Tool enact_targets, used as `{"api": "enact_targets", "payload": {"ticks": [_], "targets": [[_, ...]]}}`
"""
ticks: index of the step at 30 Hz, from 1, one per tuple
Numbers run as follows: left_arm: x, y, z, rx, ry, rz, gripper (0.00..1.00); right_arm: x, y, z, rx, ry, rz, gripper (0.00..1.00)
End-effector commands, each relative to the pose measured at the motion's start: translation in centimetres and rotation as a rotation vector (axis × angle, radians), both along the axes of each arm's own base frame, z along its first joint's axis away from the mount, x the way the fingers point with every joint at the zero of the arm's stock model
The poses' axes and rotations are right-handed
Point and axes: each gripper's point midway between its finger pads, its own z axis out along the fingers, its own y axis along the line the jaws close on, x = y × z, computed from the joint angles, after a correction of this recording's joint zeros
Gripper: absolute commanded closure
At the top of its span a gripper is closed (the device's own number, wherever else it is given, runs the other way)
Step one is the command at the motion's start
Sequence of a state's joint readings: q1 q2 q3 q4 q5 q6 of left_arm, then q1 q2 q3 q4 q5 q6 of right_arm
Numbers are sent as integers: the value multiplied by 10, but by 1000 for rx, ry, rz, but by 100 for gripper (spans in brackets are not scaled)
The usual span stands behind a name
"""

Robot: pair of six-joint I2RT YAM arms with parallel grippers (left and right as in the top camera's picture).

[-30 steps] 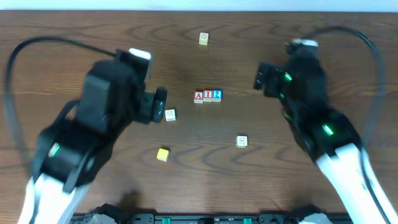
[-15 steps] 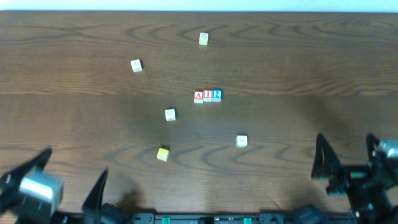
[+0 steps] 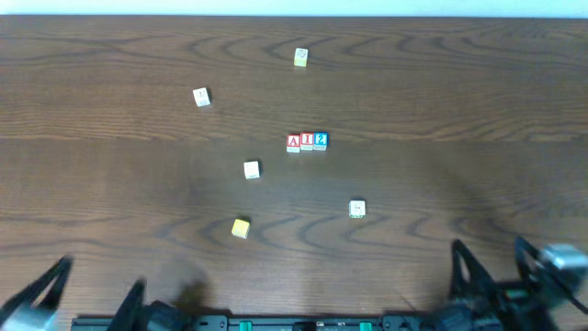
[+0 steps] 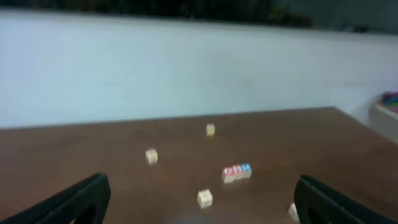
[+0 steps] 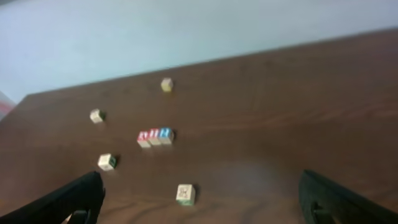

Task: Spell out Ai2

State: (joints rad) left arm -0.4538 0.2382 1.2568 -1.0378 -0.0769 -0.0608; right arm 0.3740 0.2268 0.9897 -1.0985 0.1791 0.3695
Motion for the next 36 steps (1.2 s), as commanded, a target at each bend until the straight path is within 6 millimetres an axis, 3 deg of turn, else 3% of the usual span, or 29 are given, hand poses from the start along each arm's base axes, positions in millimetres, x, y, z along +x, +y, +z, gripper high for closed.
{"api": "enact_targets", "payload": {"ticks": [1,6,8,12,20,25,28,36], "targets": [[36,-9,-27,-18,62,53,5,19,8,-28,21,52,-11,1],[101,-26,-100,54,111,125,5,66,35,-58,-43,-41,74,1],[118,-35,-125,56,115,125,5,78,42,-73,-37,-58,84,1],[145,-40,-155,27,53,164,5,97,50,-104,-58,-93,101,1],[159,-6,-248,42,162,376,4,105,51,-184,-93,-9,94,1],[156,6,-298,6,239,437,5,113,41,-198,-67,-55,12,1],[155,17,-298,16,241,493,5,113,40,-205,-84,-29,13,1],[155,16,-299,16,241,492,5,112,40,-214,-102,8,17,1]]}}
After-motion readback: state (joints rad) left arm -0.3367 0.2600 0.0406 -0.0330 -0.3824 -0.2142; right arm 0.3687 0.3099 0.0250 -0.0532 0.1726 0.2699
